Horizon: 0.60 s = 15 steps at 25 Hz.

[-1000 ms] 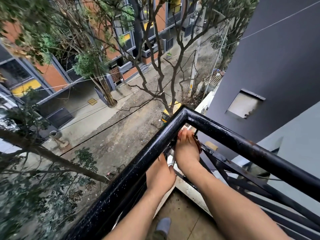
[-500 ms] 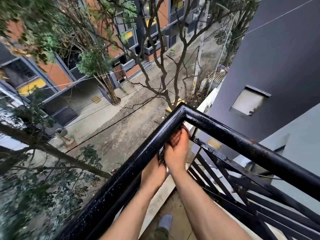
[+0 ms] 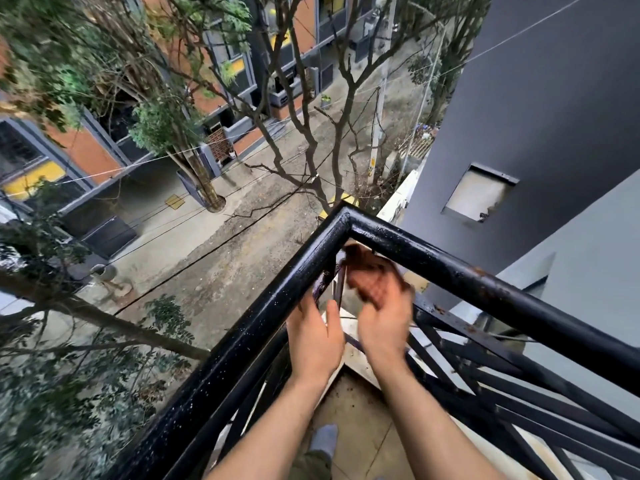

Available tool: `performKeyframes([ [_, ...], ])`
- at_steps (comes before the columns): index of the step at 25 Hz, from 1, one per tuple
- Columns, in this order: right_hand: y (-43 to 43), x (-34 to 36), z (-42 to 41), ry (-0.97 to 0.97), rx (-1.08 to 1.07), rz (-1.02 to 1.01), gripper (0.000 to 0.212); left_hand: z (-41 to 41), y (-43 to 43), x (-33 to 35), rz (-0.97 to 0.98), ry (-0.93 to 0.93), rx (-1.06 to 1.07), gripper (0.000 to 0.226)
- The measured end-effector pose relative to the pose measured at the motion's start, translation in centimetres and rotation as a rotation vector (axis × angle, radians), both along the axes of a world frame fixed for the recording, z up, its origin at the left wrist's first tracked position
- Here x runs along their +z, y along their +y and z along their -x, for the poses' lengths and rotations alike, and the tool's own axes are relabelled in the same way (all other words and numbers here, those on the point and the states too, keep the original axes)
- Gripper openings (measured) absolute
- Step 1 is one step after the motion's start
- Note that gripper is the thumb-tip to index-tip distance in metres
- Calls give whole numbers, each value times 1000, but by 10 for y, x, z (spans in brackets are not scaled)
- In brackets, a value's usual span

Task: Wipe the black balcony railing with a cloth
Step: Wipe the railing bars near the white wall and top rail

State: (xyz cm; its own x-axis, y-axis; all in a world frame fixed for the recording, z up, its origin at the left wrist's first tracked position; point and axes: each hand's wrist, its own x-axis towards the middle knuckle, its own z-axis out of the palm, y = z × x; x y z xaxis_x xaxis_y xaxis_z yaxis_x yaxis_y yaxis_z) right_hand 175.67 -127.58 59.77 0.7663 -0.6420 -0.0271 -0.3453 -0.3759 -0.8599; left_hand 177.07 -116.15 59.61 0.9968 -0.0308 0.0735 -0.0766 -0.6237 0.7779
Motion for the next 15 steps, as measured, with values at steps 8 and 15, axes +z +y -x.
performKeyframes([
  [8,-39,-27,-19,284,394,707,53,12,-25,-16,77,-56,-233,47],
  [15,-64,-7,19,559,48,518,22,5,-66,-10,154,200,-584,52],
])
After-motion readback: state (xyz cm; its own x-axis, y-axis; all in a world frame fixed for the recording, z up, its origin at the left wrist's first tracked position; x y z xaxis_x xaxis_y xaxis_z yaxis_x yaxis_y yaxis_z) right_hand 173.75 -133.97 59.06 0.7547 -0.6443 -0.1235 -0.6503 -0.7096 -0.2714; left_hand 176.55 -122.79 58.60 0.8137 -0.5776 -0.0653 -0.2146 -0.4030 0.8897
